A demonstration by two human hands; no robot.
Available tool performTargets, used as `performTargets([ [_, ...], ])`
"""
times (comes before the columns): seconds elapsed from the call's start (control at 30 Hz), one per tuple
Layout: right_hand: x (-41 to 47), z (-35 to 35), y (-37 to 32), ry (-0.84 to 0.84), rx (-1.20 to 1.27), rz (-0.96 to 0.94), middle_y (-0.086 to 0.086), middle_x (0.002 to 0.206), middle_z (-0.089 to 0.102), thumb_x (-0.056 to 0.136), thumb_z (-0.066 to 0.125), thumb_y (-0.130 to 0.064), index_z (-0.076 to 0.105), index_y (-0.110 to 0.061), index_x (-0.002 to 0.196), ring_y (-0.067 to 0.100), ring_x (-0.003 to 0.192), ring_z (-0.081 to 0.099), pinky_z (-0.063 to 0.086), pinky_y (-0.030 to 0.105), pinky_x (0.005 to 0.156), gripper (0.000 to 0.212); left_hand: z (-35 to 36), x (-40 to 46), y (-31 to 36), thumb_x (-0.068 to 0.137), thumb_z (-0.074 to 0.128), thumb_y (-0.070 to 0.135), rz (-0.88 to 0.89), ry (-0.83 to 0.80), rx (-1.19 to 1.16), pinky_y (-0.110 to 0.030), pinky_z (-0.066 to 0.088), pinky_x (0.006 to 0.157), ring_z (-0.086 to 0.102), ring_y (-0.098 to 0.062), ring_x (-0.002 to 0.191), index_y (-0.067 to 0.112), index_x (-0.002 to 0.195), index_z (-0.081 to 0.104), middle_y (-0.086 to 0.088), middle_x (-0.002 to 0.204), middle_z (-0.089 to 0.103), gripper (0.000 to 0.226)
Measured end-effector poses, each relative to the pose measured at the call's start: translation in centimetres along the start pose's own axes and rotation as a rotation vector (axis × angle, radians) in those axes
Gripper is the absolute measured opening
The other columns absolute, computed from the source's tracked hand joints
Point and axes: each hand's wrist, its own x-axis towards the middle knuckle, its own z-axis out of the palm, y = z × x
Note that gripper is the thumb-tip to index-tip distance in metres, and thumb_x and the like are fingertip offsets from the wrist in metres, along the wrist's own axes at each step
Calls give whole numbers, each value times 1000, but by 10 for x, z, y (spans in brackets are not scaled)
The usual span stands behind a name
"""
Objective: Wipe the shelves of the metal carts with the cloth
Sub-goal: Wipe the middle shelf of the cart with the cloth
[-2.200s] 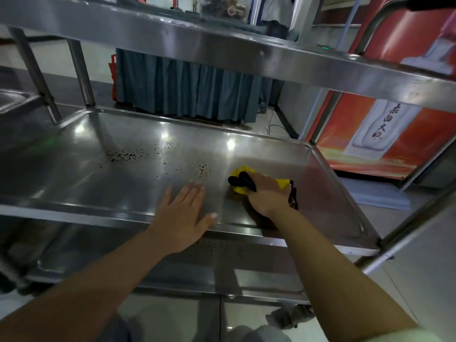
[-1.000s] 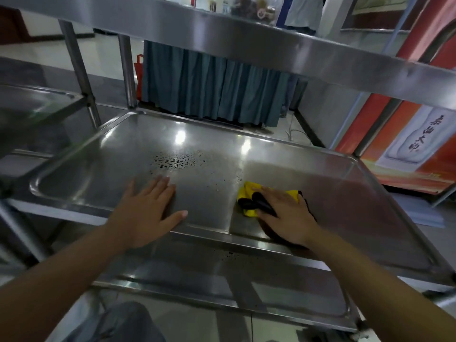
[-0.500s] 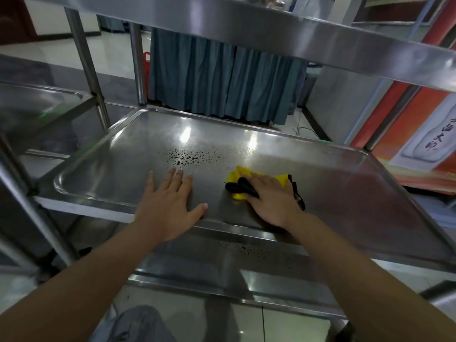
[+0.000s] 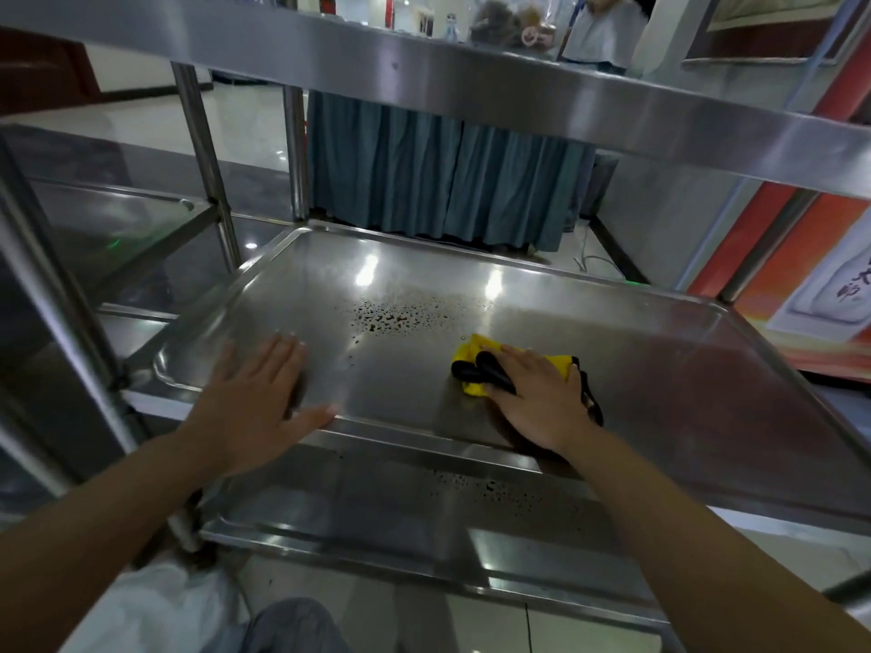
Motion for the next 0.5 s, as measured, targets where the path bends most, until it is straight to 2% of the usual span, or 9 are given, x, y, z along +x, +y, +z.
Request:
performTargets([
  [0.1, 13, 6, -18, 2, -32, -6, -13, 159, 14, 97, 35, -52, 14, -47, 147, 20, 147, 10, 2, 66, 110, 54, 3, 2, 4, 58, -23, 88, -11, 22, 18, -46, -6, 118, -12, -13, 147, 17, 153, 1, 0, 162, -2, 121],
  [0.2, 28, 13, -62, -6, -40, -99, -10, 159, 16, 97, 36, -50, 14, -46, 147, 22, 146, 13, 5, 67, 108, 54, 6, 3, 5, 57, -26, 87, -27, 67, 17, -46, -3, 118, -6, -15, 148, 17, 153, 4, 0, 162, 3, 123],
  [0.33, 44, 24, -131, -81, -19, -222, -8, 161, 10, 97, 36, -50, 11, -46, 148, 26, 147, 8, -2, 67, 108, 57, 6, 2, 6, 54, -23, 89, -67, 82, 1, -45, -3, 119, -8, -16, 148, 13, 153, 1, -4, 162, -1, 128],
  [0.4, 42, 20, -132, -95, -16, -272, -9, 161, 8, 97, 34, -55, 9, -46, 148, 24, 147, 7, -1, 64, 110, 58, 4, 2, 1, 53, -14, 93, -54, 51, -47, -45, -4, 120, -12, -16, 148, 11, 153, -4, -5, 162, -7, 129],
  [0.5, 24, 7, -95, -71, -14, -309, -11, 160, 10, 92, 32, -65, 9, -48, 148, 19, 147, 12, 8, 56, 115, 63, -3, 4, -20, 49, -2, 100, -51, 22, -79, -47, -3, 120, -12, -16, 147, 14, 153, -6, -4, 162, -8, 135],
])
